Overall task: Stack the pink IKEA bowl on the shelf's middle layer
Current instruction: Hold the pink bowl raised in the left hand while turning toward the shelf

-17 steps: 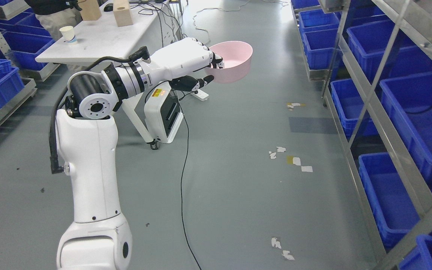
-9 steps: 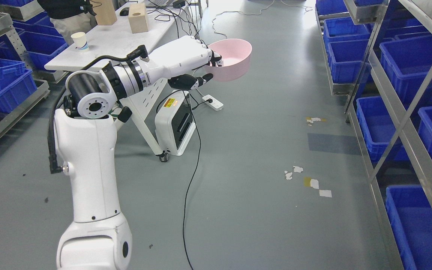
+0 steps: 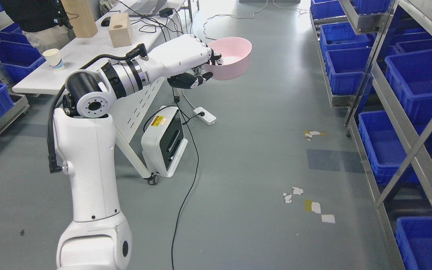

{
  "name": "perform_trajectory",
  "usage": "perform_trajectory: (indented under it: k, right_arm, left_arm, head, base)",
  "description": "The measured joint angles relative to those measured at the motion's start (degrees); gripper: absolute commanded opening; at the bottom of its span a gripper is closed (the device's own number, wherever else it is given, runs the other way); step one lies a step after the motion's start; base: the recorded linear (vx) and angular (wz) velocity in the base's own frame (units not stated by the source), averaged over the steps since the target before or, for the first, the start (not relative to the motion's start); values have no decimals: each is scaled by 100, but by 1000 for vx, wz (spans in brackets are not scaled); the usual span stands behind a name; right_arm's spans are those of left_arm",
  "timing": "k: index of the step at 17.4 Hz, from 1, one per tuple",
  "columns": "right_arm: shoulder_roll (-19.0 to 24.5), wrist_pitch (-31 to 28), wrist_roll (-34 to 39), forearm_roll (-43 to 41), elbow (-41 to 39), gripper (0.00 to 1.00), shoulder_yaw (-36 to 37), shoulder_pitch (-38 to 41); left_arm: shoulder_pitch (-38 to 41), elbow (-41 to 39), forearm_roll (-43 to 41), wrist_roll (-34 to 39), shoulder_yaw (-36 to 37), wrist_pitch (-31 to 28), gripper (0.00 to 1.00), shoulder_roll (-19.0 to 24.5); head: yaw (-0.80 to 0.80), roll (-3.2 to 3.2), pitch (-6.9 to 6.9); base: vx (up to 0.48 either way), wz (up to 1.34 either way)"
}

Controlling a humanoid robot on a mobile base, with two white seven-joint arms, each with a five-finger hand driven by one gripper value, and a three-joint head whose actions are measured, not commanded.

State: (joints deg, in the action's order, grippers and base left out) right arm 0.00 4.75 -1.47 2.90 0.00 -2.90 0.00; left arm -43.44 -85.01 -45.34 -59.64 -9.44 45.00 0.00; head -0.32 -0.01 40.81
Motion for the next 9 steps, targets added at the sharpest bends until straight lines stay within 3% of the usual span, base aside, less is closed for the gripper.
perform_trajectory:
  k: [9]
  right_arm:
    - [0, 0, 0, 0, 0, 100, 0, 0]
  left_arm:
    - [-4, -2, -1, 55, -7, 0, 1, 0]
  head:
    - [0, 0, 0]
  base:
    - [387, -31]
